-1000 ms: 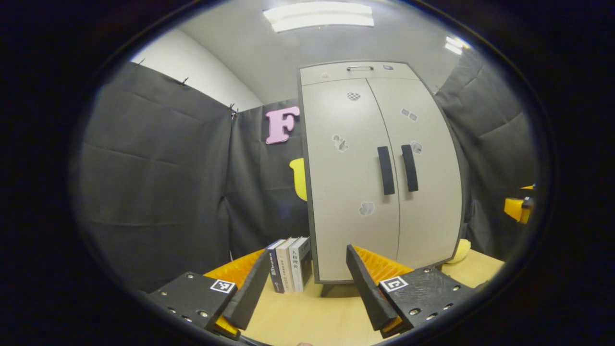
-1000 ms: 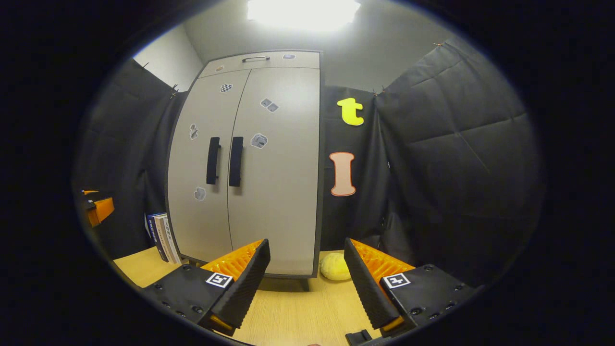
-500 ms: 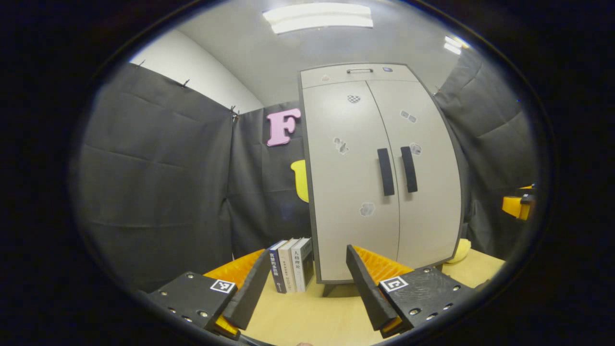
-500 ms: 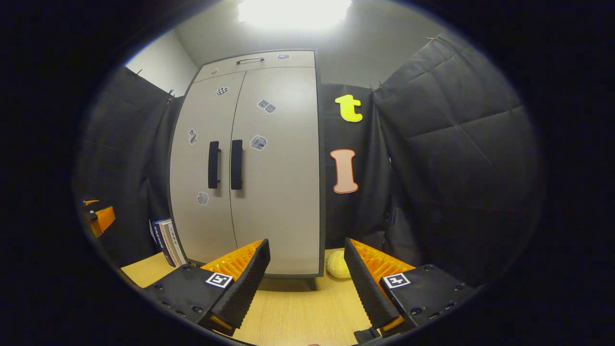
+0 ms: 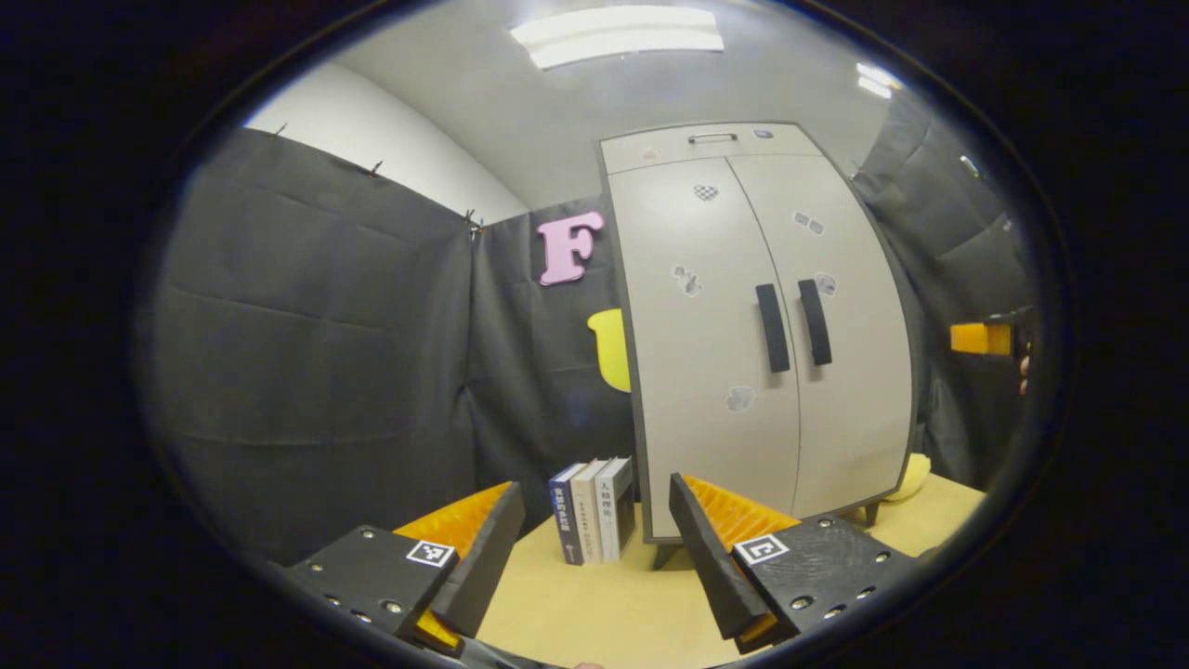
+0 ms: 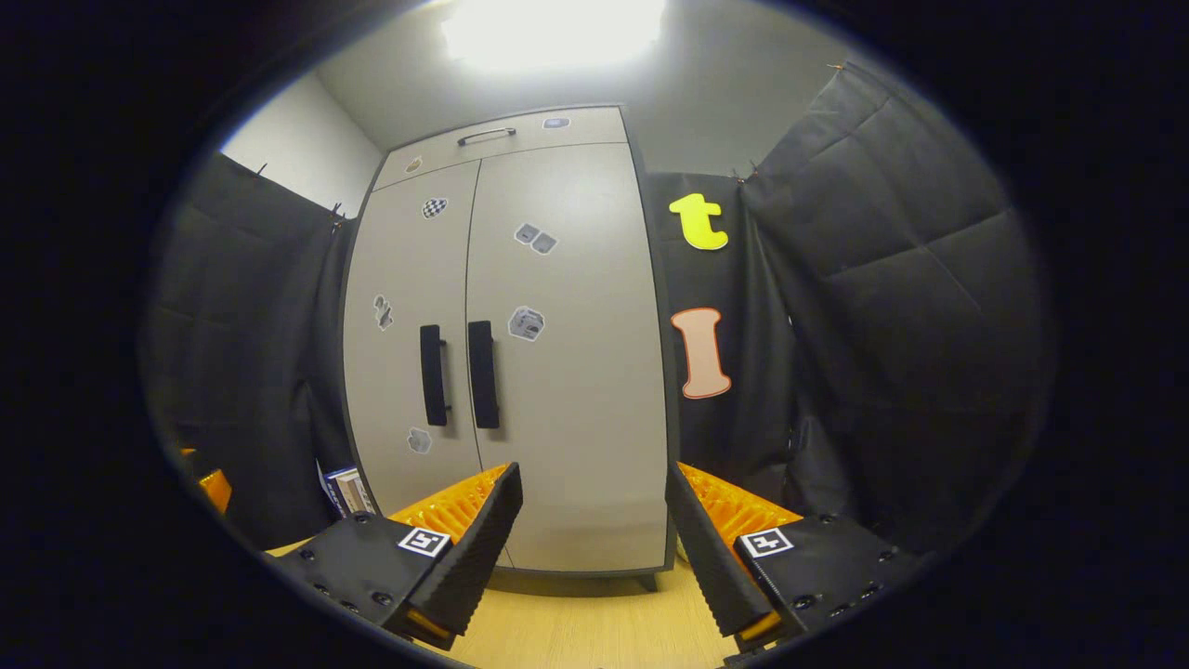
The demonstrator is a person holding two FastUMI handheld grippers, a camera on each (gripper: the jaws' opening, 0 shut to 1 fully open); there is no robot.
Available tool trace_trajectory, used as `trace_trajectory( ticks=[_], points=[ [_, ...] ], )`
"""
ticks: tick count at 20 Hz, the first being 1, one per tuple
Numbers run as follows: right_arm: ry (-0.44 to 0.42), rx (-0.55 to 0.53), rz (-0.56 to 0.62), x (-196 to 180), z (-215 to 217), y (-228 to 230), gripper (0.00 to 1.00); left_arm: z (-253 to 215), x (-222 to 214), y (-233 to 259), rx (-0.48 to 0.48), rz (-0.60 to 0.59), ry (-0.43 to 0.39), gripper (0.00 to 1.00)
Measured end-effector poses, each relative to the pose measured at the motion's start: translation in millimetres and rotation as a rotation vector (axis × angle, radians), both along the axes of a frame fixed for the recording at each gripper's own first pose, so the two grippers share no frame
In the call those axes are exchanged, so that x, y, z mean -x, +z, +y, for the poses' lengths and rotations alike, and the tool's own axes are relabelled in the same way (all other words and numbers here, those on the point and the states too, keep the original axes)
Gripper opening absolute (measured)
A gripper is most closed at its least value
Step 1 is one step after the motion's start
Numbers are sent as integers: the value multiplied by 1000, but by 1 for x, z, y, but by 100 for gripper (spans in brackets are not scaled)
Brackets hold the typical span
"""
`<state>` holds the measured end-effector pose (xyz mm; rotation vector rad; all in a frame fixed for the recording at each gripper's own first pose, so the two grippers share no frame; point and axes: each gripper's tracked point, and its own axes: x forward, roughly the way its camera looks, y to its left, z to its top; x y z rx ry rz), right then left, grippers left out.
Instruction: Open the right door of the double-door shoe cabinet with the right hand, and open the left door with the left hand.
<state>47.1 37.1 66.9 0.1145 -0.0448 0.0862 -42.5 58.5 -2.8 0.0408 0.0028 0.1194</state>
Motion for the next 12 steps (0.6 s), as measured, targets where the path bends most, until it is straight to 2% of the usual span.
trace_trajectory(
  ticks=[4, 12],
  points=[
    [31, 36, -22, -31, 26, 25, 97, 27, 11, -6, 9, 11, 58, 93],
    [91, 63, 22, -94, 89, 48, 97, 82, 36, -12, -25, 31, 178, 93]
  ],
)
